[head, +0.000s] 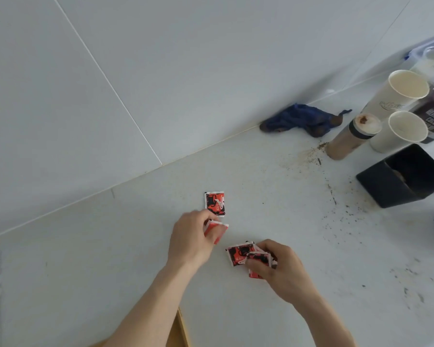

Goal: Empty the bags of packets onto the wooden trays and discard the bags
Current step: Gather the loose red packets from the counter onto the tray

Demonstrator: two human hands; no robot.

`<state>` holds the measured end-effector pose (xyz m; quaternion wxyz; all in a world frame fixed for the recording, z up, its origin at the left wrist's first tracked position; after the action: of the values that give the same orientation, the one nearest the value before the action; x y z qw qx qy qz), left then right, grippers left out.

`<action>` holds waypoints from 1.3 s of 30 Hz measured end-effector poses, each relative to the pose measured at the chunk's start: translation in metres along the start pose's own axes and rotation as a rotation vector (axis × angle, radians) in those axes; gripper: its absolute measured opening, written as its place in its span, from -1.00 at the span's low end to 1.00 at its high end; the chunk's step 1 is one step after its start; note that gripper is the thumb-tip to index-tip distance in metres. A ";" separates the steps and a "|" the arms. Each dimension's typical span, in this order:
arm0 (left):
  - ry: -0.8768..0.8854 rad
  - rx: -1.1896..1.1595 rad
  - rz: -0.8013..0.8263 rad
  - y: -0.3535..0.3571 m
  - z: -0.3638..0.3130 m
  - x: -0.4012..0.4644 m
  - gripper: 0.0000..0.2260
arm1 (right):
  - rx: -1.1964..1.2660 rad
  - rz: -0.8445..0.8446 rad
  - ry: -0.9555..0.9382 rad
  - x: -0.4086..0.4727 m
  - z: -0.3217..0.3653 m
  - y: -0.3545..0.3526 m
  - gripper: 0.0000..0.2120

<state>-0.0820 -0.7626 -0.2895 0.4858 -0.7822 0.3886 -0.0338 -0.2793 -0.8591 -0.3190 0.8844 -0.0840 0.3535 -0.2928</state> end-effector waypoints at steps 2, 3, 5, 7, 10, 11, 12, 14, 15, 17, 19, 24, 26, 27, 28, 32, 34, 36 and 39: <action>0.090 0.131 -0.095 -0.012 -0.012 0.016 -0.81 | 0.051 -0.020 0.011 0.000 -0.003 -0.003 -0.93; 0.131 0.174 -0.099 -0.013 -0.018 0.022 -0.80 | 0.073 -0.032 0.018 0.000 -0.005 -0.004 -0.93; 0.201 0.262 -0.030 -0.005 -0.023 0.033 -0.79 | 0.108 -0.055 0.021 0.002 -0.006 -0.006 -0.92; 0.245 0.360 0.062 0.006 -0.023 0.037 -0.80 | 0.131 -0.071 0.022 0.003 -0.007 -0.007 -0.90; 0.308 0.479 0.048 0.009 -0.029 0.031 -0.78 | 0.181 -0.111 0.031 0.006 -0.012 -0.010 -0.90; 0.319 0.509 0.013 0.008 -0.031 0.026 -0.77 | 0.211 -0.125 0.036 0.008 -0.014 -0.011 -0.90; 0.312 0.503 -0.011 0.007 -0.030 0.022 -0.76 | 0.247 -0.136 0.041 0.008 -0.015 -0.013 -0.90; 0.213 0.335 -0.031 0.004 -0.015 0.012 -0.77 | 0.288 -0.152 0.049 0.010 -0.014 -0.013 -0.88; 0.127 0.200 -0.030 0.002 -0.002 0.005 -0.76 | 0.291 -0.165 0.051 0.010 -0.013 -0.013 -0.87; -0.033 -0.012 -0.061 -0.003 0.025 -0.014 -0.73 | 0.289 -0.190 0.057 0.008 -0.010 -0.015 -0.86; -0.161 -0.150 -0.118 -0.010 0.050 -0.040 -0.70 | 0.286 -0.193 0.058 0.006 -0.009 -0.014 -0.86; -0.368 -0.413 -0.171 -0.029 0.100 -0.097 -0.71 | 0.306 -0.171 0.069 -0.008 0.002 -0.012 -0.88; -0.392 -0.469 -0.178 -0.041 0.115 -0.119 -0.79 | 0.345 -0.177 0.098 -0.015 0.001 -0.008 -0.86; -0.394 -0.484 -0.178 -0.047 0.121 -0.129 -0.80 | 0.350 -0.194 0.109 -0.019 -0.001 -0.005 -0.84; -0.398 -0.495 -0.177 -0.053 0.128 -0.140 -0.80 | 0.347 -0.212 0.115 -0.025 -0.002 -0.001 -0.83; -0.474 -0.554 -0.223 -0.066 0.163 -0.187 -0.78 | 0.382 -0.155 0.109 -0.063 0.003 0.044 -0.86; -0.524 -0.624 -0.244 -0.065 0.180 -0.210 -0.78 | 0.357 -0.053 0.104 -0.088 0.008 0.079 -0.85; -0.561 -0.692 -0.258 -0.062 0.193 -0.230 -0.80 | 0.314 0.025 0.094 -0.110 0.014 0.112 -0.85; -0.575 -0.747 -0.270 -0.057 0.207 -0.251 -0.82 | 0.285 0.117 0.063 -0.132 0.025 0.151 -0.88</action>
<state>-0.1347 -0.4367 -0.2722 0.2511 -0.9241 0.1195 0.2623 -0.2694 -0.6613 -0.2779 0.8913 0.0725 0.3404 -0.2905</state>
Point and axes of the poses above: each hand's wrist, its own x-axis towards the middle knuckle, its own y-axis out of the palm, z = x × y, the point moved 10 cm from there along x, towards the middle knuckle, and after that the axes turned 5 degrees about x, right-handed, at the moved point
